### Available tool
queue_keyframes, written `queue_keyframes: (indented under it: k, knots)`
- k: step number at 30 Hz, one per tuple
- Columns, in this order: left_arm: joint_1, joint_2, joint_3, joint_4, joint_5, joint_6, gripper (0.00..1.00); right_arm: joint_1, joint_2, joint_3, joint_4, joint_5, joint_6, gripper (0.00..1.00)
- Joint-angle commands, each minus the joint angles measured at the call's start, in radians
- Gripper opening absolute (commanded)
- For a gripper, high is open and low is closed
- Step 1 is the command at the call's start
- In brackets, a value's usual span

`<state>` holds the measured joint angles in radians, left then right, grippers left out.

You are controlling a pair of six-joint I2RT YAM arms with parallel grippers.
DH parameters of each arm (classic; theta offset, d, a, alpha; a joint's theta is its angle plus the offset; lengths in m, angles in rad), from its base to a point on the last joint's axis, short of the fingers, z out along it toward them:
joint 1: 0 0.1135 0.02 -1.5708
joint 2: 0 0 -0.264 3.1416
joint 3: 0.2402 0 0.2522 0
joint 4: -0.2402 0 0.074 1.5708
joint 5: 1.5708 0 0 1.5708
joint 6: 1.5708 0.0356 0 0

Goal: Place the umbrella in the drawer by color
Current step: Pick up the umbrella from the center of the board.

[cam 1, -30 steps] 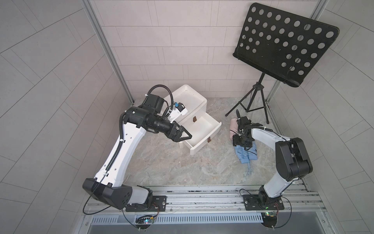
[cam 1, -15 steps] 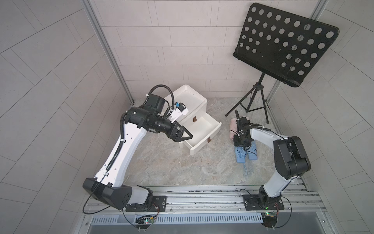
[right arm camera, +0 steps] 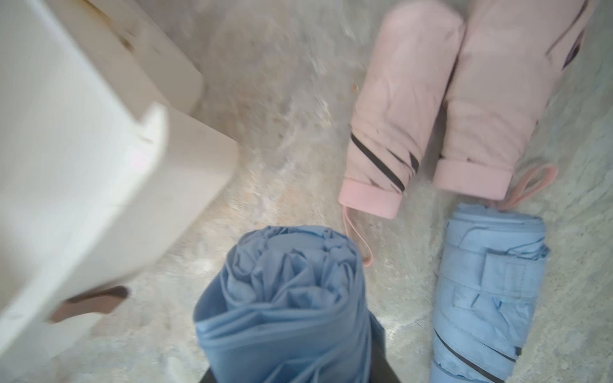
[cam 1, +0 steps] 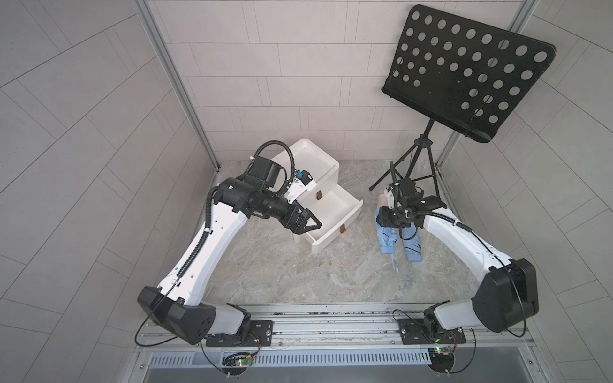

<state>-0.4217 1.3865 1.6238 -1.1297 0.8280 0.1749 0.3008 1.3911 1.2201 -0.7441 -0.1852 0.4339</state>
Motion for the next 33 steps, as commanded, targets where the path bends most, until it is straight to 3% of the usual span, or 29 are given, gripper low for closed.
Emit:
queue_keyframes:
  k: [1,9,15,33]
  knots:
    - [-0.031,0.018,0.004,0.075,-0.029,-0.044,0.97,0.049,-0.042,0.101,-0.035,-0.037,0.055,0.34]
    - [-0.114,0.032,-0.026,0.276,-0.264,-0.176,1.0,0.171,-0.003,0.237,0.172,-0.119,0.235,0.35]
    - [-0.129,0.043,-0.07,0.388,-0.347,-0.235,1.0,0.219,0.052,0.279,0.322,-0.193,0.356,0.34]
    - [-0.168,0.028,-0.17,0.565,-0.412,-0.312,1.0,0.276,0.15,0.312,0.471,-0.245,0.463,0.33]
